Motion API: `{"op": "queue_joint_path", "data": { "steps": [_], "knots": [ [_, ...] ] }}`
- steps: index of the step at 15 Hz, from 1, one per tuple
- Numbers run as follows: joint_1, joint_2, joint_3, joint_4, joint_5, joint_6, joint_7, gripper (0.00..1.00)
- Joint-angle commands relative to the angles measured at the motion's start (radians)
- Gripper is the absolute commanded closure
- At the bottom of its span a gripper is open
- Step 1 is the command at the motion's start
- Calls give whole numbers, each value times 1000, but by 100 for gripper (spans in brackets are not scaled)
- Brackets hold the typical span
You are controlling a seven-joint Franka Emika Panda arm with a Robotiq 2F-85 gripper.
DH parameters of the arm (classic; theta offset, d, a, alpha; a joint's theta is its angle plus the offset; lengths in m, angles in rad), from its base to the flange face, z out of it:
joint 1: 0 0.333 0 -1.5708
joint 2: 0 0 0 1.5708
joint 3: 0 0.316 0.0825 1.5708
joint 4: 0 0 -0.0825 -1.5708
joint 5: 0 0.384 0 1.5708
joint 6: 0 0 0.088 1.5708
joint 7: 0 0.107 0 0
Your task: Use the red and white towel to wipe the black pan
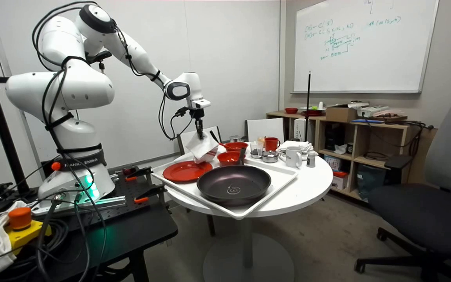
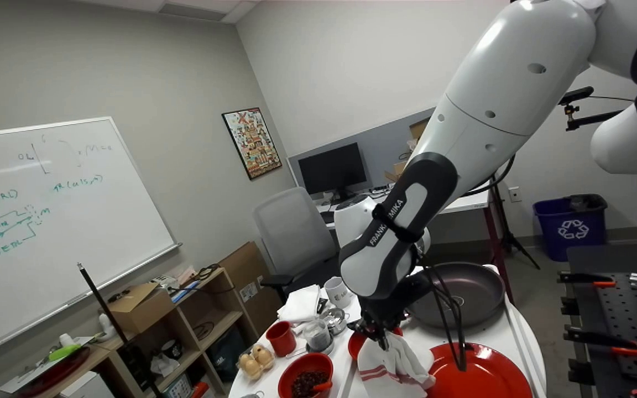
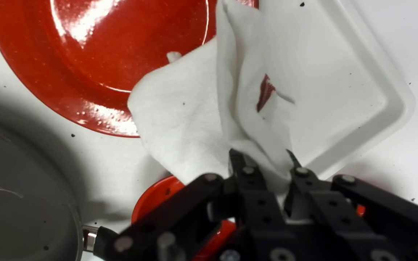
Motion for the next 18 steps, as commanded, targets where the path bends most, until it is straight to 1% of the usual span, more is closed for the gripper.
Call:
{"op": "queue_joint_path", "data": {
  "steps": [1, 6, 9, 14, 18],
  "knots": [
    [-2, -51, -16, 47, 55, -53, -40, 97],
    [-13, -87, -5, 93, 93, -92, -74, 97],
    [-33, -117, 4, 135, 123, -125, -100, 97],
    [-99, -188, 32, 234, 191, -196, -154, 97],
    [-140, -250, 36, 306, 233, -249, -171, 97]
  ]
}}
